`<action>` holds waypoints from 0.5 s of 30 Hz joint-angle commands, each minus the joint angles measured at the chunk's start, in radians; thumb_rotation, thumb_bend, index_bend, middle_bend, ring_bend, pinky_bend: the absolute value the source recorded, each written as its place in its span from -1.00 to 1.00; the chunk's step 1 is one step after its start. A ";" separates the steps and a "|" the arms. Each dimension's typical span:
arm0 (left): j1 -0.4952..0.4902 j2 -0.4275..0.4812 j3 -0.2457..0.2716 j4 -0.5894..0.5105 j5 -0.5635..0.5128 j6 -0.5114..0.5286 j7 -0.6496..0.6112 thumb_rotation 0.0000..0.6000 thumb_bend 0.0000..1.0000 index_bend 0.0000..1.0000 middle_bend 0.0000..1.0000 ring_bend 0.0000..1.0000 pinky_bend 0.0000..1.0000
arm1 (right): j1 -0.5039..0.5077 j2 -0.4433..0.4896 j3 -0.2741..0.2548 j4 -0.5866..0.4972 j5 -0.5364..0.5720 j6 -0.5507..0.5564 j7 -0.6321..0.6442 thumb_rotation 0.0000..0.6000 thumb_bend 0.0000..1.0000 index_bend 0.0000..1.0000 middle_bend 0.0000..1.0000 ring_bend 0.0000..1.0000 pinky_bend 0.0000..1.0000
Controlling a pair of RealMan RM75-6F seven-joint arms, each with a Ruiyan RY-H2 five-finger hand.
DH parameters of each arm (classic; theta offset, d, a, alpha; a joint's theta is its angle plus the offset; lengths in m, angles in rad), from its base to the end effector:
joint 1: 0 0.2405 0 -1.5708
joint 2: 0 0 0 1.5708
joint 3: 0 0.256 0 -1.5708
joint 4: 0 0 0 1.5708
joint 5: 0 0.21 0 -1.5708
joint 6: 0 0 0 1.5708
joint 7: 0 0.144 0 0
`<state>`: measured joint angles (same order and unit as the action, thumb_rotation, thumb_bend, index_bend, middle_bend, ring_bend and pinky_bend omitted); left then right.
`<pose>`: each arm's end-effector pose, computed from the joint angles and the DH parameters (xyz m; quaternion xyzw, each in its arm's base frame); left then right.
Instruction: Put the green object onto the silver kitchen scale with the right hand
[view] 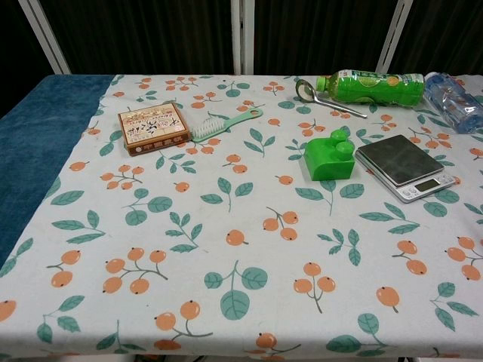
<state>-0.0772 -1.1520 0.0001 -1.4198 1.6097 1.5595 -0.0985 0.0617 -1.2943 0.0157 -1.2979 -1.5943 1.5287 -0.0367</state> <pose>-0.3312 0.1699 0.1634 -0.6307 -0.3429 -0.3941 0.5739 -0.3458 -0.1687 0.1266 0.6440 -0.3191 0.3480 0.6020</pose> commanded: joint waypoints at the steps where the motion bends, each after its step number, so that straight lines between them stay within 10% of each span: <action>1: -0.002 -0.002 -0.001 0.000 -0.001 -0.003 -0.001 1.00 -0.88 -0.87 -0.81 -1.00 -0.95 | 0.000 0.001 0.000 0.000 0.001 -0.001 -0.001 1.00 -0.83 -1.00 -1.00 -1.00 -1.00; 15: -0.009 0.004 0.000 -0.014 0.006 -0.007 0.012 1.00 -0.88 -0.87 -0.81 -1.00 -0.95 | 0.007 0.015 -0.013 -0.011 -0.008 -0.022 -0.027 1.00 -0.83 -1.00 -1.00 -1.00 -1.00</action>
<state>-0.0859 -1.1486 0.0004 -1.4328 1.6156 1.5520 -0.0875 0.0664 -1.2843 0.0067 -1.3044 -1.6002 1.5142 -0.0517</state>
